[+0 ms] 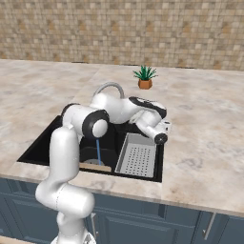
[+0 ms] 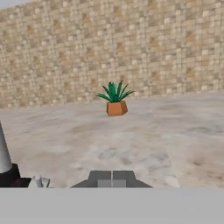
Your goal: Turn on the sink faucet with hot water and rinse the cutting board for ten seconds, then turn off the faucet. Push the cutting board to reach the water if necessary.
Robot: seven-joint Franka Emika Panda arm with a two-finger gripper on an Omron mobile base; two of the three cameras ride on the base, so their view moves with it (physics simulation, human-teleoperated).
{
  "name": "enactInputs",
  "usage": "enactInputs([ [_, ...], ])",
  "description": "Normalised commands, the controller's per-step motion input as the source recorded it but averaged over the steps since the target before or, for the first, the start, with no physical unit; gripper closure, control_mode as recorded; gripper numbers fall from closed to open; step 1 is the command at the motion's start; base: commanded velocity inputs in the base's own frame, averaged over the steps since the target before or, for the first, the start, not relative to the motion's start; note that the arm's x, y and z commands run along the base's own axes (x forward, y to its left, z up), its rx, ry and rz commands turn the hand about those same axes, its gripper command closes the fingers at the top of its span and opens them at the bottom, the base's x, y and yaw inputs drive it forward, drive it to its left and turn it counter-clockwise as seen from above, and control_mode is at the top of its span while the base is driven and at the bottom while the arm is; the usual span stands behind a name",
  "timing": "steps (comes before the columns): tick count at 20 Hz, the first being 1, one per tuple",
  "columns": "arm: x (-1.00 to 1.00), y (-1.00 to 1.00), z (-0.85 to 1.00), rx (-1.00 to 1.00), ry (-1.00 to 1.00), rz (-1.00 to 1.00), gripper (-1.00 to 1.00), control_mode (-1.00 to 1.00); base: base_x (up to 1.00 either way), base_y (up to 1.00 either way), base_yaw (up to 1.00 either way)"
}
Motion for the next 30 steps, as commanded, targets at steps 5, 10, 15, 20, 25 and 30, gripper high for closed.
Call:
enactInputs([
  [5, -0.09, 0.29, 0.0, 0.0, 0.0, 0.1, 1.0, -1.0, 0.0, 0.0, 0.0],
  [10, 0.0, 0.38, 0.0, 0.0, 0.0, 0.04, 1.0, -1.0, 0.0, 0.0, 0.0],
  [15, 0.0, 0.31, -0.01, 0.0, -0.01, 0.1, 1.0, -1.0, 0.0, 0.0, 0.0],
  [20, -0.08, 0.05, -0.03, 0.0, -0.01, 0.15, 1.0, -1.0, 0.0, 0.0, 0.0],
  [25, 0.0, 0.0, 0.0, 0.0, 0.0, 0.08, 1.0, -1.0, 0.0, 0.0, 0.0],
  [30, 0.0, 0.02, -0.06, 0.0, 0.0, 0.03, 1.0, -1.0, 0.0, 0.0, 0.0],
])
